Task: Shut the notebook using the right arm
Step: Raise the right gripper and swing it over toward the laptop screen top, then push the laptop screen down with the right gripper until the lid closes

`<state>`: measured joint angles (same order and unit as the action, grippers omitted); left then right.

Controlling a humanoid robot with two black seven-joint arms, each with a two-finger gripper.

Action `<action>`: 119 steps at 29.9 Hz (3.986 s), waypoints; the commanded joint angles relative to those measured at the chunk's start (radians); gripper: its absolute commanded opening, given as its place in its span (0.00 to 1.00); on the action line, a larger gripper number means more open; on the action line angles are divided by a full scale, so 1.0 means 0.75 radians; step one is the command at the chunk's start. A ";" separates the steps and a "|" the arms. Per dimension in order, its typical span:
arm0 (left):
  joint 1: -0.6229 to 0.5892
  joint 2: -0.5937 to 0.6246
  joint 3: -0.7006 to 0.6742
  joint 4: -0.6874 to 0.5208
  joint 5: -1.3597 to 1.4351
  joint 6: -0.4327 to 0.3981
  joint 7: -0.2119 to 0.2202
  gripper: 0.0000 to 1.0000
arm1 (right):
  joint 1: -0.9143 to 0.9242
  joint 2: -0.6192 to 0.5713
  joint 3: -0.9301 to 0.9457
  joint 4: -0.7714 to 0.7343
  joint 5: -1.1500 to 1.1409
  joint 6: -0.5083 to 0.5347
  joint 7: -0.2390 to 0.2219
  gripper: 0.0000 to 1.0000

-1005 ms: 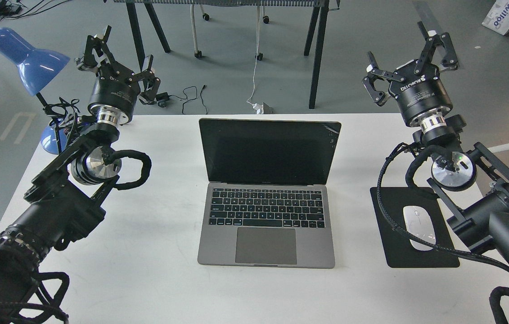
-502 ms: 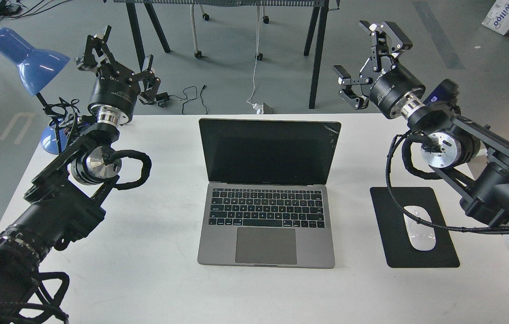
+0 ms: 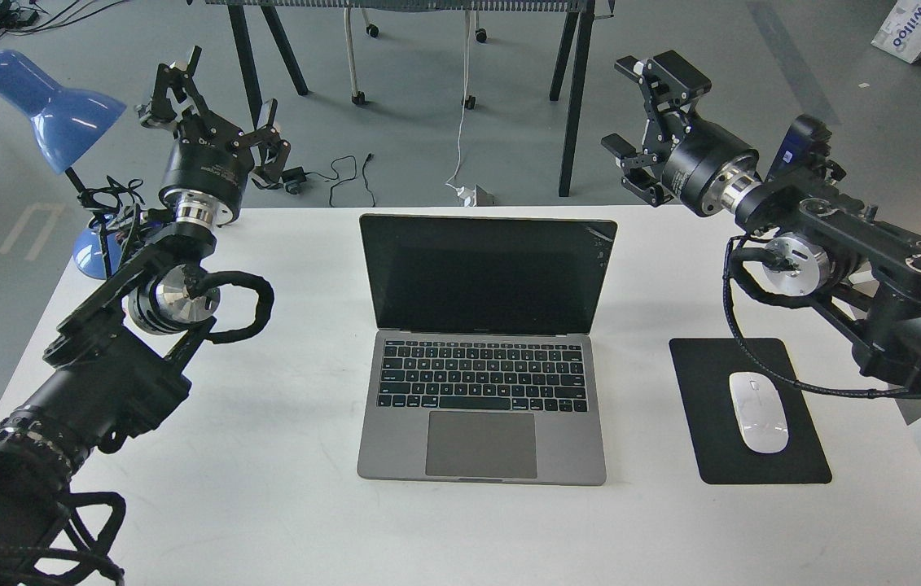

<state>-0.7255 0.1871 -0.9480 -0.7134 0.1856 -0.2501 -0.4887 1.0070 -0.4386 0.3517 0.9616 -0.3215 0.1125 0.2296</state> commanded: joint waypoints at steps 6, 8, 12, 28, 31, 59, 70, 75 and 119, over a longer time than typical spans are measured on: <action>0.000 0.000 0.000 0.000 0.000 0.000 0.000 1.00 | 0.199 0.016 -0.256 -0.130 -0.048 -0.003 -0.001 1.00; 0.000 0.000 0.000 0.000 0.000 0.000 0.000 1.00 | 0.238 0.026 -0.317 -0.177 -0.097 0.001 -0.001 1.00; 0.000 0.000 0.000 0.000 0.000 0.000 0.000 1.00 | 0.259 0.051 -0.371 -0.188 -0.140 0.014 0.001 1.00; 0.000 0.000 0.000 0.000 0.000 0.000 0.000 1.00 | 0.261 0.118 -0.489 -0.172 -0.216 0.079 0.003 1.00; 0.000 0.000 0.000 0.000 -0.002 0.000 0.000 1.00 | 0.267 0.116 -0.487 -0.167 -0.228 0.116 0.003 1.00; 0.000 0.002 0.000 0.000 -0.002 0.000 0.000 1.00 | 0.265 0.051 -0.502 0.102 -0.310 0.347 0.003 1.00; 0.000 0.002 0.000 0.002 -0.002 0.000 0.000 1.00 | 0.253 0.043 -0.618 0.252 -0.310 0.347 0.001 1.00; 0.000 0.002 0.000 0.002 -0.002 0.000 0.000 1.00 | 0.249 0.055 -0.702 0.268 -0.318 0.347 0.001 1.00; 0.000 0.002 0.000 0.002 -0.002 0.000 0.000 1.00 | -0.079 0.080 -0.747 0.236 -0.704 0.306 -0.003 1.00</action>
<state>-0.7256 0.1887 -0.9480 -0.7117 0.1841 -0.2500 -0.4887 0.9516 -0.3788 -0.2085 1.1437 -0.8482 0.3425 0.2273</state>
